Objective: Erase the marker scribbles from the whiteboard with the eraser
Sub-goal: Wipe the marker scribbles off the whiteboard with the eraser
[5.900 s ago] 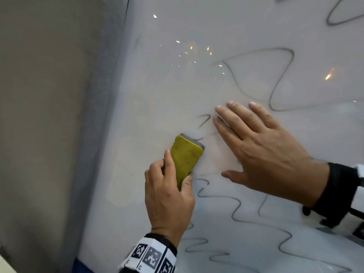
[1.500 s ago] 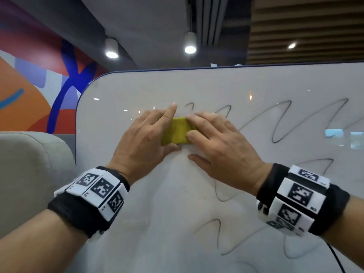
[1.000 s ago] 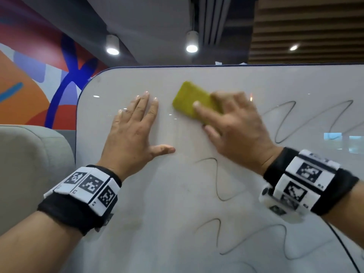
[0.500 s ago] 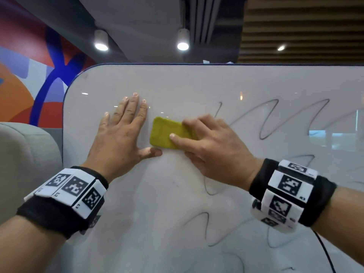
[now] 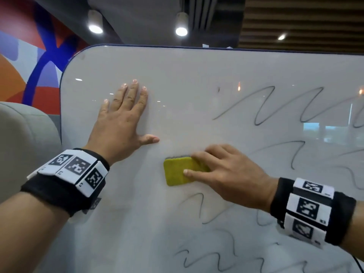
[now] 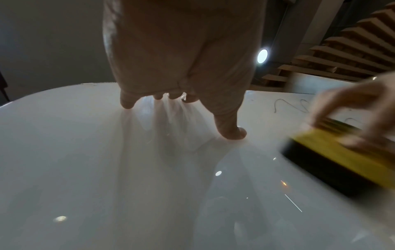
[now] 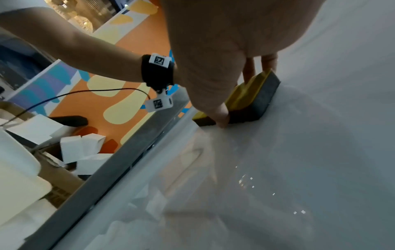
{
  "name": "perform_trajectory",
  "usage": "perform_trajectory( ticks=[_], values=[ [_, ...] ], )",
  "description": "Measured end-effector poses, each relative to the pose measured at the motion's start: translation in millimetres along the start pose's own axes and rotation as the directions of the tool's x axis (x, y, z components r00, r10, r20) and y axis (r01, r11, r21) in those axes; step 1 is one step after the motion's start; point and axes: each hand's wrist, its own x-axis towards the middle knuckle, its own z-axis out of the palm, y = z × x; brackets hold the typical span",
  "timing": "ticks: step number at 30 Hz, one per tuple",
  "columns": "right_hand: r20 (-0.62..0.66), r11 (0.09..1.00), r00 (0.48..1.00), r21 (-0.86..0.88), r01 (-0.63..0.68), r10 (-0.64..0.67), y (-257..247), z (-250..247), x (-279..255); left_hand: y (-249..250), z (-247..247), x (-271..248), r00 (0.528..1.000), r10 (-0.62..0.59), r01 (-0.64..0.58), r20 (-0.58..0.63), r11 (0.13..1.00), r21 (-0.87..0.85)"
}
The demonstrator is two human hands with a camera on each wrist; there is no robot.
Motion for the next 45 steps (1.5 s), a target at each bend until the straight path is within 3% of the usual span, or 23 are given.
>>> perform_trajectory(
  ticks=[2, 5, 7, 9, 11, 14, 16, 19, 21, 22, 25, 27, 30, 32, 34, 36, 38, 41, 43, 45],
  values=[
    [-0.061, 0.998, 0.997, -0.026, -0.056, 0.054, 33.7, -14.8, 16.3, 0.7, 0.4, -0.2, 1.0, -0.007, 0.007, 0.004, 1.0, 0.008],
    [-0.187, 0.94, 0.926, -0.032, -0.34, 0.329, 92.6, -46.0, 43.8, 2.6, 0.8, -0.3, 1.0, -0.02, 0.02, 0.01, 1.0, 0.003],
    [-0.192, 0.907, 0.892, -0.021, -0.42, 0.409, 88.3, -44.7, 44.9, 3.4, 0.8, 0.0, 1.0, -0.019, 0.019, 0.014, 1.0, -0.004],
    [-0.17, 0.948, 0.934, -0.002, -0.318, 0.313, 48.6, -22.2, 29.4, 3.1, 1.0, 0.2, 1.0, -0.023, 0.024, 0.011, 0.999, -0.024],
    [-0.088, 0.994, 0.99, 0.026, -0.107, 0.109, -1.2, 1.6, 4.4, 3.4, 1.8, -0.1, 1.0, -0.026, 0.026, 0.012, 0.999, -0.036],
    [0.034, 0.998, 0.999, 0.042, 0.039, -0.041, -15.6, 6.5, -7.9, 4.8, 1.5, -1.1, 1.0, -0.025, 0.026, 0.016, 0.999, -0.033],
    [-0.025, 0.999, 1.0, 0.049, -0.016, 0.017, 11.6, -5.3, 5.4, 7.5, 1.5, -3.2, 1.0, -0.018, 0.018, 0.024, 1.0, -0.023],
    [-0.136, 0.979, 0.97, 0.007, -0.202, 0.201, 55.2, -24.5, 21.4, 18.0, 2.7, -7.0, 0.999, -0.001, 0.001, 0.048, 1.0, -0.001],
    [-0.167, 0.956, 0.942, 0.015, -0.291, 0.29, 52.8, -23.1, 18.6, 26.4, 4.4, -9.2, 0.999, 0.008, -0.009, 0.051, 1.0, 0.016],
    [-0.169, 0.96, 0.945, 0.017, -0.281, 0.279, 43.0, -18.3, 12.4, 30.6, 5.6, -10.2, 0.999, 0.023, -0.024, 0.043, 0.999, 0.026],
    [-0.07, 0.997, 0.995, 0.032, -0.065, 0.067, 16.3, -3.9, -12.2, 41.9, 9.4, -14.2, 0.99, 0.138, -0.137, -0.008, 0.987, 0.079],
    [-0.012, 1.0, 1.0, 0.024, -0.008, 0.008, 32.1, -13.1, -16.6, 50.4, 13.7, -14.4, 0.98, 0.197, -0.194, -0.007, 0.973, 0.128],
    [-0.13, 0.982, 0.974, -0.005, -0.19, 0.188, 84.7, -34.5, -8.5, 64.1, 16.6, -11.9, 0.983, 0.185, -0.186, 0.022, 0.971, 0.151],
    [-0.209, 0.929, 0.908, 0.013, -0.37, 0.364, 110.9, -44.3, -6.7, 68.4, 17.2, -11.1, 0.985, 0.172, -0.172, 0.015, 0.975, 0.141],
    [-0.243, 0.899, 0.87, 0.026, -0.437, 0.43, 107.8, -40.9, -11.6, 71.4, 17.1, -10.9, 0.987, 0.158, -0.159, 0.019, 0.979, 0.13],
    [-0.215, 0.935, 0.911, 0.035, -0.352, 0.351, 82.3, -29.3, -23.0, 73.3, 16.6, -11.1, 0.99, 0.139, -0.142, 0.03, 0.982, 0.123],
    [-0.128, 0.985, 0.976, 0.032, -0.172, 0.175, 59.5, -21.3, -36.6, 76.7, 14.8, -10.9, 0.991, 0.121, -0.127, 0.059, 0.985, 0.118],
    [-0.056, 0.997, 0.996, -0.018, -0.073, 0.072, 78.5, -32.6, -41.5, 86.1, 10.8, -9.7, 0.985, 0.122, -0.137, 0.122, 0.983, 0.12],
    [-0.135, 0.978, 0.97, -0.033, -0.208, 0.201, 111.1, -44.5, -37.3, 95.4, 9.8, -8.3, 0.979, 0.133, -0.153, 0.154, 0.98, 0.125],
    [-0.217, 0.918, 0.895, 0.013, -0.397, 0.39, 137.4, -55.9, -35.0, 103.6, 10.0, -6.4, 0.978, 0.125, -0.146, 0.166, 0.982, 0.12]
  ],
)
